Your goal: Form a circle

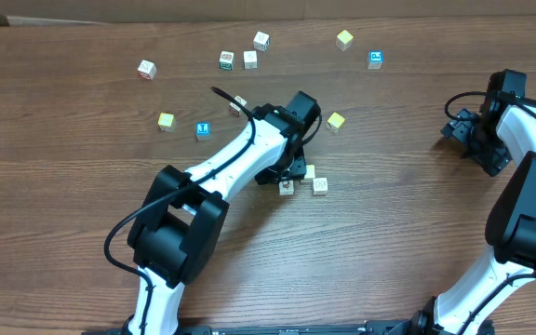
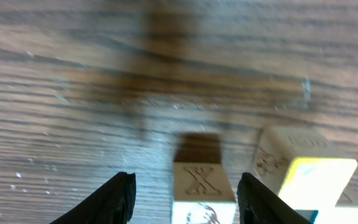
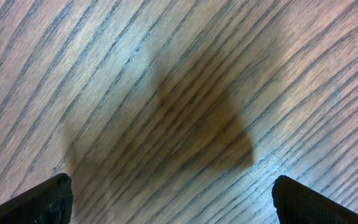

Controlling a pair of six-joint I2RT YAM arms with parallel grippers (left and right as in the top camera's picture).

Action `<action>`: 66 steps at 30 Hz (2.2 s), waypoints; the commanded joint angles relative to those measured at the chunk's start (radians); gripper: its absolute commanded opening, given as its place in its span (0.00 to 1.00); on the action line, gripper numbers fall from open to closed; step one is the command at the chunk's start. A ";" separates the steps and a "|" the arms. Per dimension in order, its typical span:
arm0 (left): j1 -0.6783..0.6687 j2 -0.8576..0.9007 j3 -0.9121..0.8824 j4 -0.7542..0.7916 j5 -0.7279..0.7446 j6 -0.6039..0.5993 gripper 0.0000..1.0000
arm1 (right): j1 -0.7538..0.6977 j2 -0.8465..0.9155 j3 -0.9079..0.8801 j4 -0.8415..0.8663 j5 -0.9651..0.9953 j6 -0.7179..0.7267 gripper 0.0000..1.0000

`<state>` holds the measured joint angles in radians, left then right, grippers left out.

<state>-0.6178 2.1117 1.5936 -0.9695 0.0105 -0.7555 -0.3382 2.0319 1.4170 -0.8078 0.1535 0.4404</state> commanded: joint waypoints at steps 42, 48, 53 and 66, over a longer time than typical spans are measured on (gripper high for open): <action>0.043 -0.019 -0.010 0.043 -0.081 0.311 0.04 | 0.002 -0.027 -0.004 0.003 0.003 0.004 1.00; 0.043 -0.019 -0.010 0.063 -0.096 0.402 0.04 | 0.002 -0.027 -0.004 0.003 0.003 0.004 1.00; 0.043 -0.019 -0.010 0.053 -0.096 0.413 0.04 | 0.002 -0.027 -0.004 0.003 0.003 0.004 1.00; 0.043 -0.062 -0.008 0.036 -0.095 0.407 0.04 | 0.002 -0.027 -0.004 0.003 0.003 0.004 1.00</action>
<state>-0.5797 2.1105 1.5917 -0.9310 -0.0685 -0.3626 -0.3378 2.0319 1.4170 -0.8082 0.1539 0.4408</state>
